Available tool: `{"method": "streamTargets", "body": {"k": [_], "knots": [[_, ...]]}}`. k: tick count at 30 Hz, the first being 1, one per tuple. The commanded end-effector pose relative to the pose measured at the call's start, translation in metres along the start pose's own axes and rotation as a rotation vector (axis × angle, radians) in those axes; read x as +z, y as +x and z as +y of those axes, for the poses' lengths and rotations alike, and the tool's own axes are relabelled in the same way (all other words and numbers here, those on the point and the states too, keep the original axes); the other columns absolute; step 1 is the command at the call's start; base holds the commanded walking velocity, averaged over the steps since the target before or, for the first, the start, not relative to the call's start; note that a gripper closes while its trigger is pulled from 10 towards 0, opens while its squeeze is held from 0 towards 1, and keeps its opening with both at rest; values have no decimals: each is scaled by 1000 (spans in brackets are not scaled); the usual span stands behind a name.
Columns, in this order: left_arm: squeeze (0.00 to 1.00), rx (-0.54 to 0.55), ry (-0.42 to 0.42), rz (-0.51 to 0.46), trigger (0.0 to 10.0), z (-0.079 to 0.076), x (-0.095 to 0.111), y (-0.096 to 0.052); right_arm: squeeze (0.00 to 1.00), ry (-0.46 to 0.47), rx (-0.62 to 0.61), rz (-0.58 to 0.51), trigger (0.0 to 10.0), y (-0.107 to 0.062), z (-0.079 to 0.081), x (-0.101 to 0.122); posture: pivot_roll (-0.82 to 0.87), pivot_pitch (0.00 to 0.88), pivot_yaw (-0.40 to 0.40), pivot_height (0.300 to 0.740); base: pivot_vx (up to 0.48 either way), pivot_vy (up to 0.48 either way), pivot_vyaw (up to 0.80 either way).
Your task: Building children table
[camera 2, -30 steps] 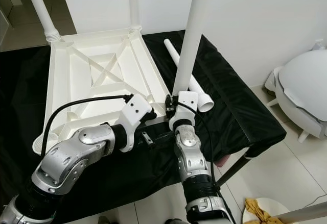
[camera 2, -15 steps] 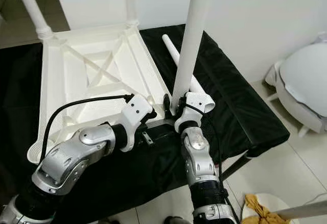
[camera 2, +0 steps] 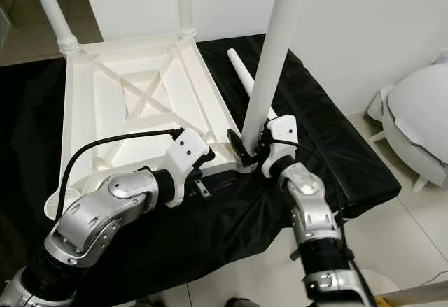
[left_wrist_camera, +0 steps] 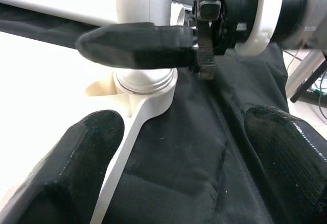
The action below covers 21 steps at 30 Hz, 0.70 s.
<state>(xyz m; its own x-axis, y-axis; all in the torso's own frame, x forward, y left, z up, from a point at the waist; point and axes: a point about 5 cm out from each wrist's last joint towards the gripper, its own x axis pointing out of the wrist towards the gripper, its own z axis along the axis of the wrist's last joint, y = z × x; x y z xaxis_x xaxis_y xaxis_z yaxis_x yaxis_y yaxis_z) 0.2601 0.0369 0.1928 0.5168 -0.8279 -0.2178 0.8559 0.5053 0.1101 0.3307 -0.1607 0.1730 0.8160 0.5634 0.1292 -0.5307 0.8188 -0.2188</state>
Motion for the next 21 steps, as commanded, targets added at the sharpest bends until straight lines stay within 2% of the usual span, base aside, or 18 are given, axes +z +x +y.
{"method": "streamTargets", "body": {"k": [1, 8, 14, 15, 16, 17, 18, 21], "knots": [[0, -9, 4, 8, 10000, 1, -2, 0, 0, -6, 58, 20, 10000, -1, -1, -6, -44, 83, 11, 740, 0, 0, 0], [0, -1, 7, 8, 10000, 3, -1, -1, 0, -26, 122, 63, 10000, 1, -9, -14, -32, 84, 17, 740, 0, 0, 0], [0, 2, 9, 9, 10000, 4, -1, -2, 0, 1, 140, 78, 9843, 5, -11, -20, -23, 85, 20, 740, 0, 0, 0], [0, 3, 10, 9, 10000, 4, -1, -2, 0, 5, 145, 79, 7412, 6, -11, -21, -20, 84, 21, 740, 0, 0, 0], [0, 3, 10, 9, 10000, 4, -1, -2, 0, 12, 145, 76, 4353, 7, -12, -22, -20, 84, 21, 740, 0, 0, 0], [0, 3, 10, 9, 10000, 4, -1, -2, 0, 12, 145, 76, 4353, 7, -12, -22, -20, 84, 21, 740, 0, 0, 0], [0, 4, 10, 10, 10000, 5, -1, -2, 0, 12, 152, 80, 0, 8, -12, -23, -16, 83, 20, 740, 0, 0, 0], [0, 7, 12, 9, 10000, 5, 0, -3, 0, 23, 170, 81, 0, 8, -11, -26, -14, 82, 18, 740, 0, 0, 0]]}}
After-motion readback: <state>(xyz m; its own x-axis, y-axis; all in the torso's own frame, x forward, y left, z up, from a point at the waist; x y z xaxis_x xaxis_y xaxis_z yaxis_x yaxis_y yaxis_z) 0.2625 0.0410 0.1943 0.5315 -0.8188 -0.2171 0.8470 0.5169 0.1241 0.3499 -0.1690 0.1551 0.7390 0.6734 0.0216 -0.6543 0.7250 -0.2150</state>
